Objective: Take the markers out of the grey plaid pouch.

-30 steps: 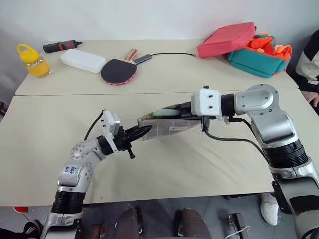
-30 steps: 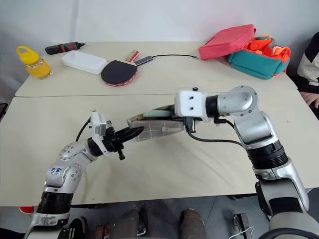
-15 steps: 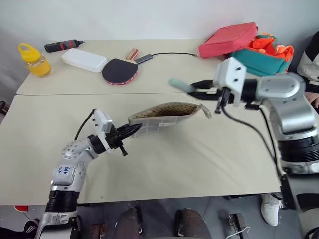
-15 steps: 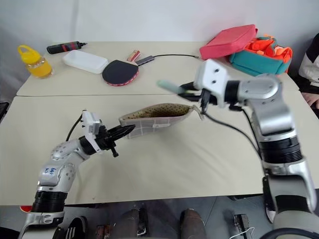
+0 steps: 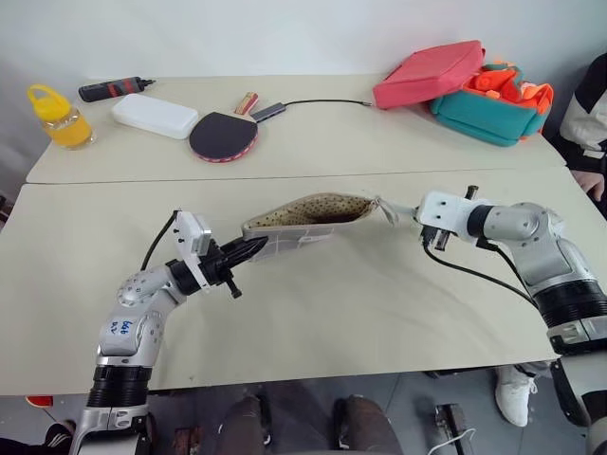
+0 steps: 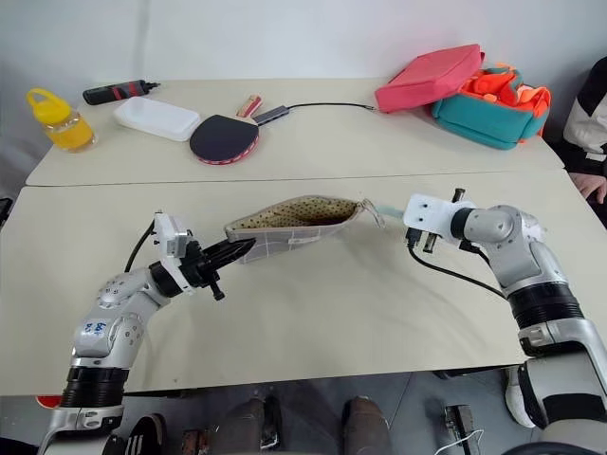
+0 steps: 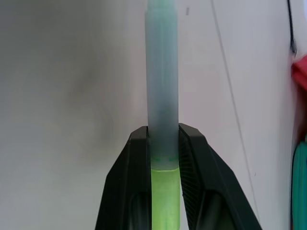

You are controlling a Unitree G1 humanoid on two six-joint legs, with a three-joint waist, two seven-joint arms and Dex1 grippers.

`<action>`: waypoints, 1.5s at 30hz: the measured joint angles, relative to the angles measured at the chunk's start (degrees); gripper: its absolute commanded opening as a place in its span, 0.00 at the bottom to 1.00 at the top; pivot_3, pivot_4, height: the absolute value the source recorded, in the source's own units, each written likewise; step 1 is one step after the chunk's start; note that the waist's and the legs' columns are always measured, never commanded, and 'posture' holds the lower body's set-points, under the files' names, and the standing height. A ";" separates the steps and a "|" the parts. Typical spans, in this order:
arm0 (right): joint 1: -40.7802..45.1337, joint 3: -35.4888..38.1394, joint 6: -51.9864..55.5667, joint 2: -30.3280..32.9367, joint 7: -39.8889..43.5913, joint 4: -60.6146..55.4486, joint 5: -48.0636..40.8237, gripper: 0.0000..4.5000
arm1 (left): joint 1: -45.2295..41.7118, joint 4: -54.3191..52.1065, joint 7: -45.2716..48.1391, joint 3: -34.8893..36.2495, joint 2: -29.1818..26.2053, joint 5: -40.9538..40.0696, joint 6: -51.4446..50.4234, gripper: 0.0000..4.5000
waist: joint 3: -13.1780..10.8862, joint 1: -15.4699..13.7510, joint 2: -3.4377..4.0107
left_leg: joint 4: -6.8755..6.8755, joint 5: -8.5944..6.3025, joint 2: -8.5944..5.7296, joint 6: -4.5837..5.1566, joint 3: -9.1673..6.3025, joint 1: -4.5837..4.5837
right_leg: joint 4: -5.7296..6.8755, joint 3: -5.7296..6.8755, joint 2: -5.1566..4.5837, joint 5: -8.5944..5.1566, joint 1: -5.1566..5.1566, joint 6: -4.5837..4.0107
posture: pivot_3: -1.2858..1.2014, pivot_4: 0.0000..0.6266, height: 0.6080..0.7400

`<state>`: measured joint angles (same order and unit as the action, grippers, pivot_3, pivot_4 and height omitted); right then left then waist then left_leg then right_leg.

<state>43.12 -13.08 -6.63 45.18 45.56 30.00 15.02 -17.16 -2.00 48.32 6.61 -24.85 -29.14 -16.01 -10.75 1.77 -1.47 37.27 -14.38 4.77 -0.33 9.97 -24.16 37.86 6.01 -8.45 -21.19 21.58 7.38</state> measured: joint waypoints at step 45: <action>10.42 -7.62 24.32 -3.95 30.24 -29.76 -15.83 0.01 | -2.93 -4.21 -0.52 -3.51 3.36 -6.83 -17.24 0.00 | -0.02 -0.16 0.03 | 0.05 -0.03 0.00 0.02 -0.20 -0.03 | 0.03 0.01 0.01 0.01 0.00 0.02 | 0.52 0.24 1.00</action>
<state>53.54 -20.71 17.69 41.23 75.80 0.24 -0.80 -20.09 -6.20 47.79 3.11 -21.49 -35.98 -33.25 -10.77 1.61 -1.44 37.32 -14.41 4.77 -0.31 9.77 -24.19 37.89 6.02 -8.44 -21.18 21.58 7.40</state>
